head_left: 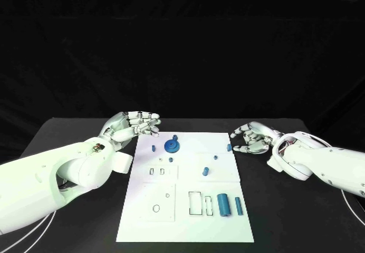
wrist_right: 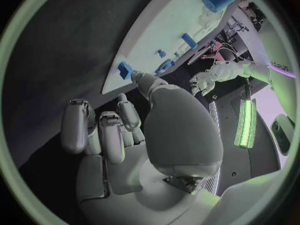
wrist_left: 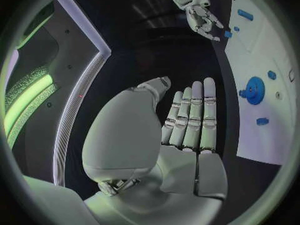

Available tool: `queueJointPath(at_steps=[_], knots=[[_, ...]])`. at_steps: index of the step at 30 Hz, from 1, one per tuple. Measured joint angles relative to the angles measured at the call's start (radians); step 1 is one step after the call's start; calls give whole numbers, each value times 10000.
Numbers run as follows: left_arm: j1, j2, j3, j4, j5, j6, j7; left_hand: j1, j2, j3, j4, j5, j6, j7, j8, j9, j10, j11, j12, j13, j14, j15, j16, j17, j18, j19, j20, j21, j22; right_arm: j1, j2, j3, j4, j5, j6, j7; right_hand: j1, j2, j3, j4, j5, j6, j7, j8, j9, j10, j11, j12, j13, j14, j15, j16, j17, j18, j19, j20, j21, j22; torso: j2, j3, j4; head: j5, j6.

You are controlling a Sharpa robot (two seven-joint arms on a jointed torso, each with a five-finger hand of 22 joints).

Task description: Assemble the parts on the task board

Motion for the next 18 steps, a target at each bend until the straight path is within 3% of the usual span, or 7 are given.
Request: queueJointPath(at_steps=[11,18], knots=[[0,-11,-1,0,0,17,-4,0,0,0,0,0,0,0,0,3,0,0,0,0,0,0,0,-1,0,-20,21,0,-1,-186,251,0,-237,40,147,-108,48,59,-27,27,40,91,-14,0,27,64,-13,55,85,0,0,0,-1,0,0,0,56,-1,0,-11,-1,35,-58],[0,-12,-2,-4,-1,22,-9,0,0,0,0,0,0,0,0,2,0,0,0,8,0,0,0,7,1,-26,27,0,-2,-212,342,-1,-325,57,187,-190,49,268,62,116,79,391,-91,155,86,185,-68,162,187,0,0,0,-2,1,113,-36,173,7,-16,-11,-17,55,-78]])
